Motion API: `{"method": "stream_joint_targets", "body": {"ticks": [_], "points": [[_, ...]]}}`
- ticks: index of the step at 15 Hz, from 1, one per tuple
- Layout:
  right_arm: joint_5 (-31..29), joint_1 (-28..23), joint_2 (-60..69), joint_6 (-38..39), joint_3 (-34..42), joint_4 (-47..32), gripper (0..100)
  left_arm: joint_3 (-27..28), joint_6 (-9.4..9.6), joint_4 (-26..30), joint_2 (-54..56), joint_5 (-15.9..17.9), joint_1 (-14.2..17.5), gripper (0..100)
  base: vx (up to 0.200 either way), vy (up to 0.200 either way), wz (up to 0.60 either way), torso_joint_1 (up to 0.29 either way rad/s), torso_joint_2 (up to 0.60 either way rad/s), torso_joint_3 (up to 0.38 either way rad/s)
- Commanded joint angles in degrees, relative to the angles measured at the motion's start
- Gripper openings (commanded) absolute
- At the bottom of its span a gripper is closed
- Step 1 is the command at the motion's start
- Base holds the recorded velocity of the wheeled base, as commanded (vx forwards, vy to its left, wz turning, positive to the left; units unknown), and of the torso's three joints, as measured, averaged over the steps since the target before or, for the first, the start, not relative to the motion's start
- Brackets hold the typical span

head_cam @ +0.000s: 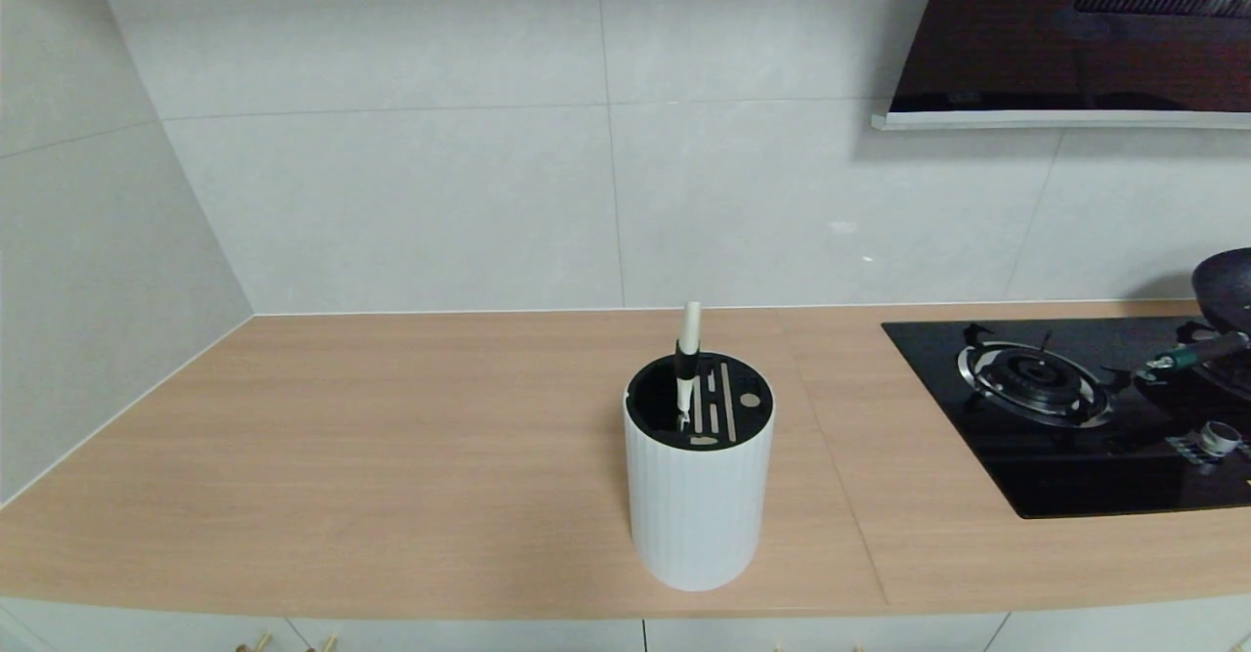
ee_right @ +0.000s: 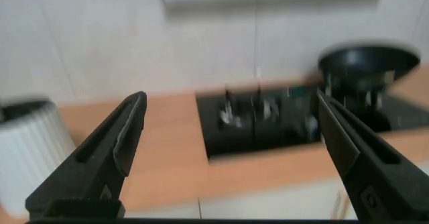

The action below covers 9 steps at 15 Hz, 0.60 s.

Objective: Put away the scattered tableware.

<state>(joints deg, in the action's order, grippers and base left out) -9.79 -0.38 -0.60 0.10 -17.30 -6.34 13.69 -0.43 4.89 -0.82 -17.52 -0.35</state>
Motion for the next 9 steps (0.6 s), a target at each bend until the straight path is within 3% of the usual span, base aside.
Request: {"method": "stream_joint_targets", "body": {"ticks": [1,3,7,9], "points": [[1.09,-0.06,0.51,0.17,9.30,4.14,100,-7.54,-0.01,-2.25,0.82,4.51,0.35,100,0.000,0.000,0.00,0.000,0.00,0.000],[6.98,-0.06,0.51,0.08,17.30,13.99,100,-12.90,0.08,-8.84,0.82,9.87,0.35,100,0.000,0.000,0.00,0.000,0.00,0.000],[9.26,-0.06,0.51,0.52,17.03,5.02,100,-13.69,0.34,-5.33,0.82,16.02,0.35,100,0.000,0.000,0.00,0.000,0.00,0.000],[9.53,-0.06,0.51,0.43,17.30,6.25,100,-13.69,0.60,-5.06,0.82,16.64,0.35,100,0.000,0.000,0.00,0.000,0.00,0.000]]}}
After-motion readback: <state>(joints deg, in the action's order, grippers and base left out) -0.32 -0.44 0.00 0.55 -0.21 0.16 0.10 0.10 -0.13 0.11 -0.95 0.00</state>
